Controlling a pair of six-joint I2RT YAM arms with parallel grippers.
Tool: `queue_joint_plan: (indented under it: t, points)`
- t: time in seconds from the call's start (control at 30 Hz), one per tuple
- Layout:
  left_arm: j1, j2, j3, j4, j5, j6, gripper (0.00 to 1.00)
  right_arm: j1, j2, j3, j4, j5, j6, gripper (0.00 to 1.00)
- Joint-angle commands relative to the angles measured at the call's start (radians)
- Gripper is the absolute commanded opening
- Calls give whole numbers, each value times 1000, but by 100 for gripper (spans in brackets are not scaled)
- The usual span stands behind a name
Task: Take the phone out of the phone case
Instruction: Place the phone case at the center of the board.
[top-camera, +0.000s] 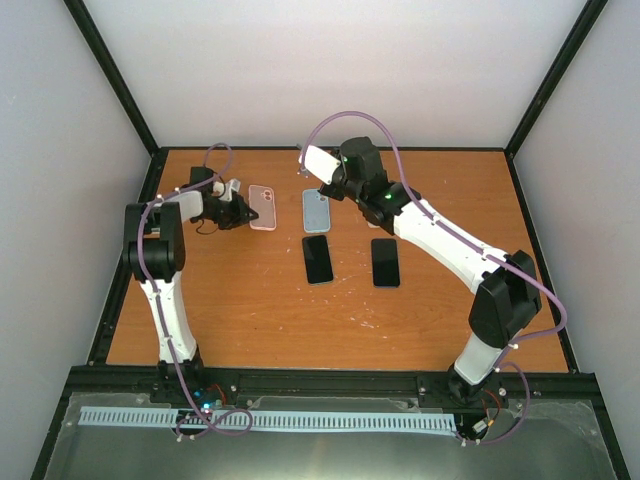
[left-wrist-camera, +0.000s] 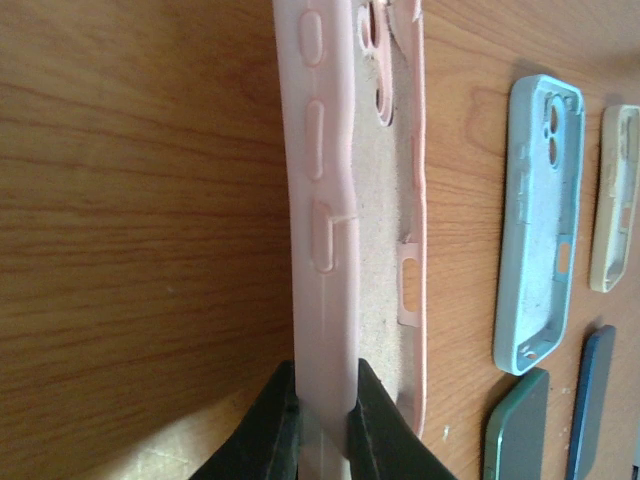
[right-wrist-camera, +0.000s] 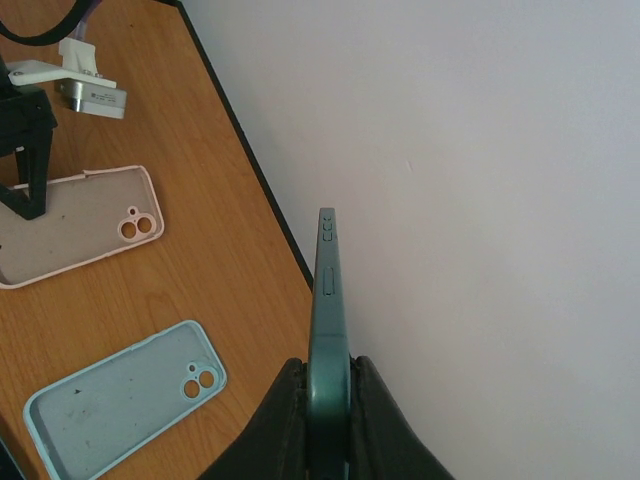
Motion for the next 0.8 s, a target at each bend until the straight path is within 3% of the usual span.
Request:
queue_joint_plan:
  t: [0.0, 0.07, 0.27, 0.5, 0.77]
  points:
    - [-3, 18, 48, -69, -60, 73, 1, -8, -25, 7, 51, -11, 11, 3]
    - [-3, 22, 52, -77, -100, 77, 1, -8, -23, 8, 50, -19, 13, 3]
    - [0, 32, 60, -81, -164, 58, 18, -8, -15, 18, 48, -22, 15, 3]
    - [5, -4, 40, -89, -227, 43, 50, -1, -6, 28, 53, -16, -1, 3]
    - [96, -194, -8, 0, -79, -31, 77, 29, 25, 11, 179, 37, -83, 3]
